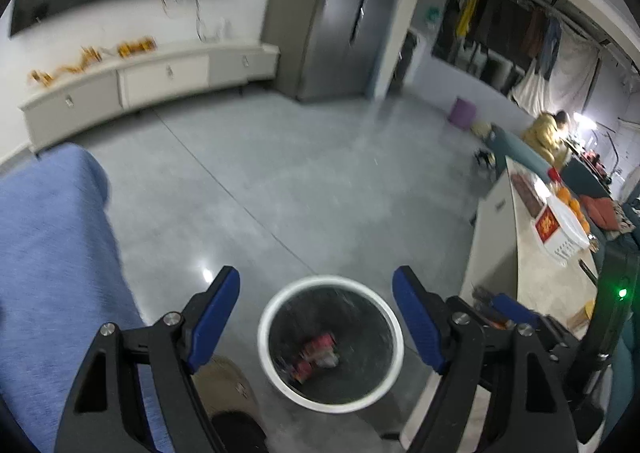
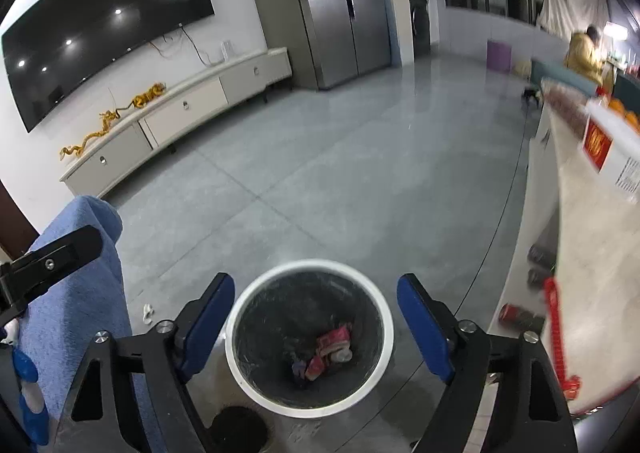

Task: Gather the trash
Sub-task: 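Move both tools back from the bin to the trash on the rug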

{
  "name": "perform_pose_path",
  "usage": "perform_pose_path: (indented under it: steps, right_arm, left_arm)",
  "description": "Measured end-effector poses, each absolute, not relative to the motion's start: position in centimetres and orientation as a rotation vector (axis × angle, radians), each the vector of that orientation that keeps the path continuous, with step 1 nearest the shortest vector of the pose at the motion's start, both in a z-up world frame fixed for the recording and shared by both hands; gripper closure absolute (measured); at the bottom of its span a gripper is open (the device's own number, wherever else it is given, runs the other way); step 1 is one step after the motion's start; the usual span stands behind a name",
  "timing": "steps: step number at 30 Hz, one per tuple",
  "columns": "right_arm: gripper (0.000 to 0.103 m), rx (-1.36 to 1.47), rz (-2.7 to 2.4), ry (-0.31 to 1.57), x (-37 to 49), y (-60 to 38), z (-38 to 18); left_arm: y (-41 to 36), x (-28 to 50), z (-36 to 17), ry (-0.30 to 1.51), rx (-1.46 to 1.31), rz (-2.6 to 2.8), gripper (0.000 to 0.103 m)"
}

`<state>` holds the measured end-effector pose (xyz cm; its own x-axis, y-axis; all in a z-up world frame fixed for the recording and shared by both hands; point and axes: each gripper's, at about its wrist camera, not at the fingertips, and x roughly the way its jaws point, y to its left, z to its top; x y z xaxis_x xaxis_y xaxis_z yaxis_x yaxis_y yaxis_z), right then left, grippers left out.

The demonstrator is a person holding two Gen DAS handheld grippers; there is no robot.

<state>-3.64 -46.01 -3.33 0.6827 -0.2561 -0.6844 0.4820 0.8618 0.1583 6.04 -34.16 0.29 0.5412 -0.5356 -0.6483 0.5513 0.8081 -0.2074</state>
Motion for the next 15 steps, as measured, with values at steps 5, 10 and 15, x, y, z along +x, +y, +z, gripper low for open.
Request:
perform_pose_path:
  steps: [5, 10, 15]
  right_arm:
    - [0.0, 0.276, -0.438, 0.601, -4.9, -43.3, 0.5]
    - [0.0, 0.258, -0.421, 0.458, -6.5, -40.8, 4.5]
    - [0.0, 0.271, -0.368, 0.343, -7.9, -38.7, 8.0]
  left_arm:
    - [-31.1, 4.0, 3.5, 0.678, 0.045, -0.614, 0.025]
    - [-26.7, 2.4, 6.5, 0.598, 0.036, -0.555, 0.025]
    - [-21.7, 1.0, 8.9, 0.538, 0.015, -0.477, 0.025]
